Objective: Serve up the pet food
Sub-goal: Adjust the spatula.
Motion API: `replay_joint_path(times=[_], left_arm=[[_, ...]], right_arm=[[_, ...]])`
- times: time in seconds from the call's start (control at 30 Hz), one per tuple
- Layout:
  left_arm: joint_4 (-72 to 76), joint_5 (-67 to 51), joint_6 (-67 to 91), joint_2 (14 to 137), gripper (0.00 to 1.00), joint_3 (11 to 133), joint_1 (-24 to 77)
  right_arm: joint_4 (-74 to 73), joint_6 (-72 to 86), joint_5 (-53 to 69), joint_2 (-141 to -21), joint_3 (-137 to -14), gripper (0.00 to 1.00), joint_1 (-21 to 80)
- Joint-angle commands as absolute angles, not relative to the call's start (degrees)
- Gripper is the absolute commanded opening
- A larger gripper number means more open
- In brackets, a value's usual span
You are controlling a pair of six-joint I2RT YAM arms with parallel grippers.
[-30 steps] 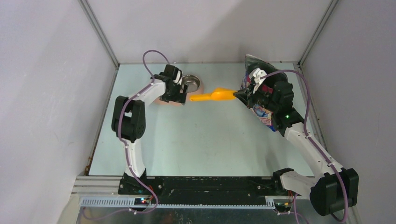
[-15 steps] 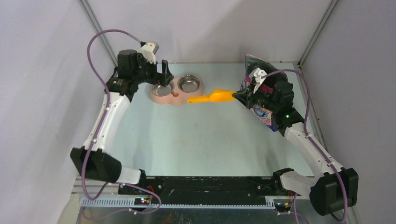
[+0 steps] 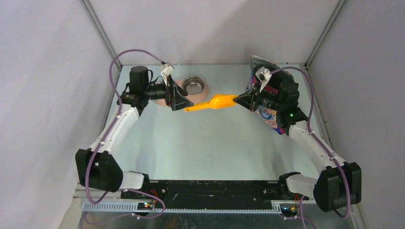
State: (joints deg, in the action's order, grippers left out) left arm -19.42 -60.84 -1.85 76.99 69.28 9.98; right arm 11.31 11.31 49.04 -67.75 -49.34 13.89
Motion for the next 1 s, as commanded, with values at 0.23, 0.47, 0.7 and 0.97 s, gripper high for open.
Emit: replay_joint_path(times=[0.23,0.47,0.7,0.97], left_arm=[[-0.5,-67.5,13.4,77.5,1.0,62.9,15.6],[-1.6,-66.7,11.9,78.1,0.99,61.7,16.4],[-0.4,-66.8,13.0,78.5,0.95,60.8,16.4],[4.9,-67.3,16.7,78.7,0.88,59.4,16.4]], right_arm=[[18.9,19.8,54.7,-69.5,-51.9,0.0,13.6],[21.4,23.2,57.2,-70.2,-51.8,0.0,12.2],[23.2,23.7,56.9,-70.0,-51.0,0.0,10.9],[23.2,23.7,56.4,-70.8,-51.0,0.0,10.5]])
